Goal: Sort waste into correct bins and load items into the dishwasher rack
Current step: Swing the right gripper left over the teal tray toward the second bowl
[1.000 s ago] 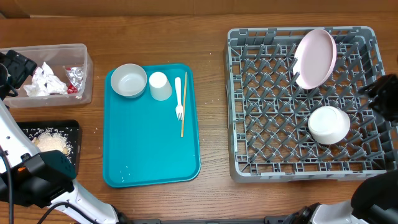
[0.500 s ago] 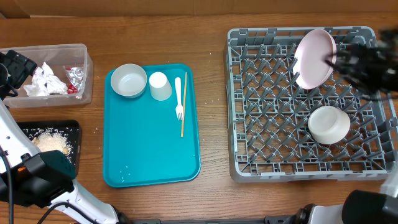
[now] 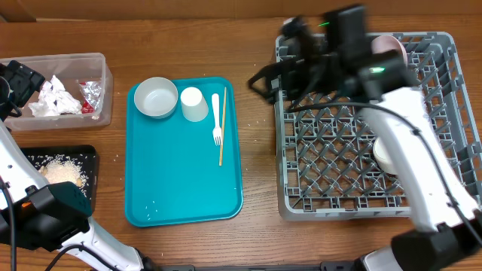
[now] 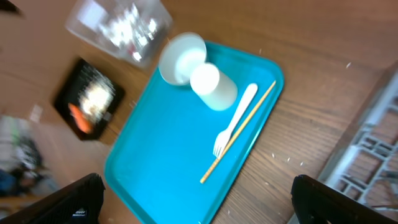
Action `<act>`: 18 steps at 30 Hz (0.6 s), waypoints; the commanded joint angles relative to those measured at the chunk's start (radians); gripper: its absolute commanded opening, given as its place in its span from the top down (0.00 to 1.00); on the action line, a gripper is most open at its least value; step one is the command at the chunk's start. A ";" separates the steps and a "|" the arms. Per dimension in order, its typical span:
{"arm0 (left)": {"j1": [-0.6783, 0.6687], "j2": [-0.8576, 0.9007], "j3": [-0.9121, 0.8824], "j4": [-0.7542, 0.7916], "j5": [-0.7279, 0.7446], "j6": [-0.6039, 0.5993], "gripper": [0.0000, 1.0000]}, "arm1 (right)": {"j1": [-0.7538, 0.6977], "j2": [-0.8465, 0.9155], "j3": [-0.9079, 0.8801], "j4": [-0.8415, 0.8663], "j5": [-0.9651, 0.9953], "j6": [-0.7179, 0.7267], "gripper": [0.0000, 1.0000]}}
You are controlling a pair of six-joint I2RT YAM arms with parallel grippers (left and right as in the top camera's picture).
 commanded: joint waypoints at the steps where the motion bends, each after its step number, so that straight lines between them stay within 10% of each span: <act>1: -0.006 0.003 -0.005 0.002 -0.012 -0.013 0.00 | 0.074 0.046 -0.004 0.018 0.154 0.027 0.00; 18: -0.006 0.003 -0.005 0.002 -0.012 -0.013 0.00 | 0.252 0.180 -0.005 0.058 -0.006 0.027 0.00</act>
